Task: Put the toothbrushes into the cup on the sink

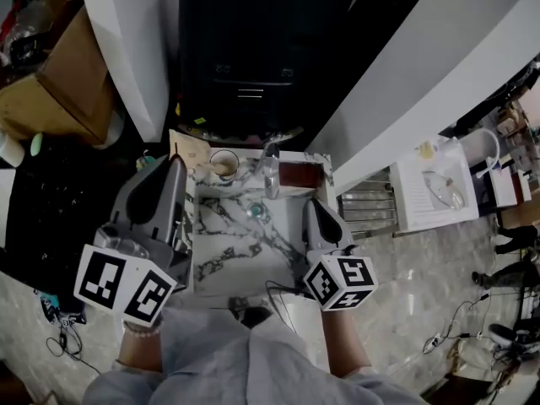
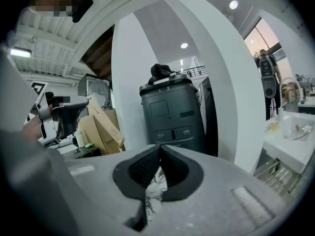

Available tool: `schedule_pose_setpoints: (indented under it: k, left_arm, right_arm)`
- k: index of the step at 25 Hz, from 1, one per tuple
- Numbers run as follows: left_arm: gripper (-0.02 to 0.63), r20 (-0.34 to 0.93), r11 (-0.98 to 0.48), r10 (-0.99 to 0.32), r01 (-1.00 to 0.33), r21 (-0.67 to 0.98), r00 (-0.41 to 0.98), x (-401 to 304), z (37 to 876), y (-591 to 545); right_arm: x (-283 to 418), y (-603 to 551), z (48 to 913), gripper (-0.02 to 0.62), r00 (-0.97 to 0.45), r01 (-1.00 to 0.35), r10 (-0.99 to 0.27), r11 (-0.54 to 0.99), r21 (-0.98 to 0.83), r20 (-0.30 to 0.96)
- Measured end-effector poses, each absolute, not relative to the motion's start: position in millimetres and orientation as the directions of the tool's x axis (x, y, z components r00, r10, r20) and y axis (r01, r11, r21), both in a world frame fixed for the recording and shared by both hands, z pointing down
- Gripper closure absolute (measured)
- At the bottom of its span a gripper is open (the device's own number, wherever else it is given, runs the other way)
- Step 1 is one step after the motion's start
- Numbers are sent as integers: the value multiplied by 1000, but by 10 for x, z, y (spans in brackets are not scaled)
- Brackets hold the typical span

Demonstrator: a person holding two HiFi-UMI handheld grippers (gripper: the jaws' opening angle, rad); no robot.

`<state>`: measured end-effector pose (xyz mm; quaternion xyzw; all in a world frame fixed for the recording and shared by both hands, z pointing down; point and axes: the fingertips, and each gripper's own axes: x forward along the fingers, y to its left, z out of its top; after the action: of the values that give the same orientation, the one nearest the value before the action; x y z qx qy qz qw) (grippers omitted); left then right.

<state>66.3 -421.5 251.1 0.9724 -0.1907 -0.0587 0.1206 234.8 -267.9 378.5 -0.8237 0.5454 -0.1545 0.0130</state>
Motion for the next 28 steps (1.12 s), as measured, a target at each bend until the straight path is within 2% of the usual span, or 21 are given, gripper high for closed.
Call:
schedule_pose_setpoints:
  k: [21,28]
  left_arm:
    - [600,89,-911,-264,-279,305,960,1370,3457,-4360]
    - [600,179,-927,-240,-280,248,954,1512,3808,-4342]
  right_arm:
    - [2388,-2321,4044,597,449,-828,-842,-518,-213,299]
    - [2367,-2243,4131,597,469,-811,-824,-545,-215,319]
